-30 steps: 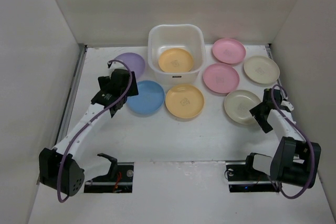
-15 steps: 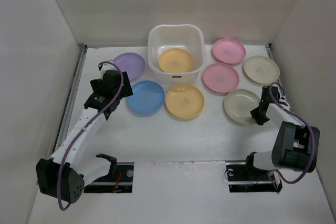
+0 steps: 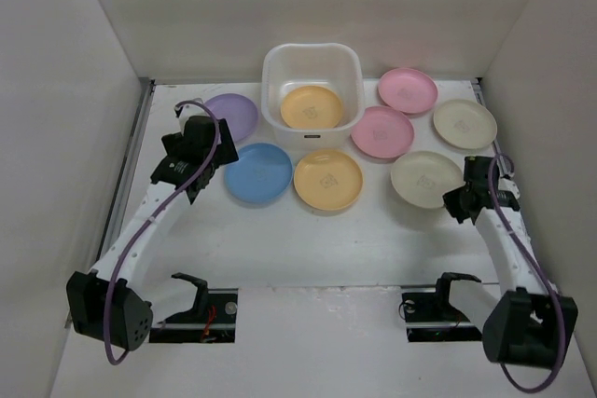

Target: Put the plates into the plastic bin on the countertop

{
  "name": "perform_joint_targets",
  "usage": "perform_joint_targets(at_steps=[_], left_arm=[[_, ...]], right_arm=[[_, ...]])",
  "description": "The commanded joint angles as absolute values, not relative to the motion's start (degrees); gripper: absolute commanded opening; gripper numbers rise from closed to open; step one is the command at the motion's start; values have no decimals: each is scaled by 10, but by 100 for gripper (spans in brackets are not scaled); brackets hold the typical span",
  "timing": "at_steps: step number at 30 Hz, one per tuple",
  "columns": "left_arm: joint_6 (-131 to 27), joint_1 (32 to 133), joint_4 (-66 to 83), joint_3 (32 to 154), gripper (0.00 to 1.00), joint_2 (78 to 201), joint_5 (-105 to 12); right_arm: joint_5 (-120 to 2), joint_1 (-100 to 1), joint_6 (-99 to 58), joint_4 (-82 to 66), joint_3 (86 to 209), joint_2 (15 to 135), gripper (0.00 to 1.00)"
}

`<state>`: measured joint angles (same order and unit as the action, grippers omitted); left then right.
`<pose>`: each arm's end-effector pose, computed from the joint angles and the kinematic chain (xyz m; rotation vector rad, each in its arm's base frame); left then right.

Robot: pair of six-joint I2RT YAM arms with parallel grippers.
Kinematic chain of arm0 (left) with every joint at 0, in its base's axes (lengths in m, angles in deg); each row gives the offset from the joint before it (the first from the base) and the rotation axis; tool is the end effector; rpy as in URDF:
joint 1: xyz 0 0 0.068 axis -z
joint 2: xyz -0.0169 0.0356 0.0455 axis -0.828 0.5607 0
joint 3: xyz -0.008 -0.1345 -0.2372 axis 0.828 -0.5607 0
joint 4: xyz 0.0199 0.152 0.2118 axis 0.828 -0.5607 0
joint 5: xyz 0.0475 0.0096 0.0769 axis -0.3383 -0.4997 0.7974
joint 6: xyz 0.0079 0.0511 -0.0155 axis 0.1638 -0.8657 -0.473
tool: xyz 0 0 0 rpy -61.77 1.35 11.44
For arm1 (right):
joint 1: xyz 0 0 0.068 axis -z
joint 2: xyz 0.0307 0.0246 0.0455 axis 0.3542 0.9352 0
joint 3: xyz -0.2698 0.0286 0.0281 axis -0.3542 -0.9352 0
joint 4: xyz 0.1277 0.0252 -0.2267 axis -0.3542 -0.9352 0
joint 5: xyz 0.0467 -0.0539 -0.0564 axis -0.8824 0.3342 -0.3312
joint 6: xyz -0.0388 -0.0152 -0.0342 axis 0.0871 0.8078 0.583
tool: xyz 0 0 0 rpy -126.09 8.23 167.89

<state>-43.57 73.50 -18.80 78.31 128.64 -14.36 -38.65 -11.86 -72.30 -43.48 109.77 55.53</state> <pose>0.2406 -0.0612 0.3253 -0.2814 2.0574 0.0503 0.1941 -0.0385 0.2090 1.4908 2.0964 0.0195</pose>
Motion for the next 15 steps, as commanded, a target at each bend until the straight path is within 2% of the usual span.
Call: perform_joint_targets(at_steps=[1,4,8,15], left_arm=[[-419,740,-191,815,100,1295,-143],[-413,741,-194,818,100,1303,-143],[-399,741,-193,815,100,1309,-142],[-395,736,-195,812,100,1318,-143]], right_arm=[[-350,-148,-762,-545,1171,468,0],[-337,-180,-762,-569,1247,440,0],[-338,-241,-747,-509,1345,487,0],[-307,-370,-582,-397,1628,751,0]])
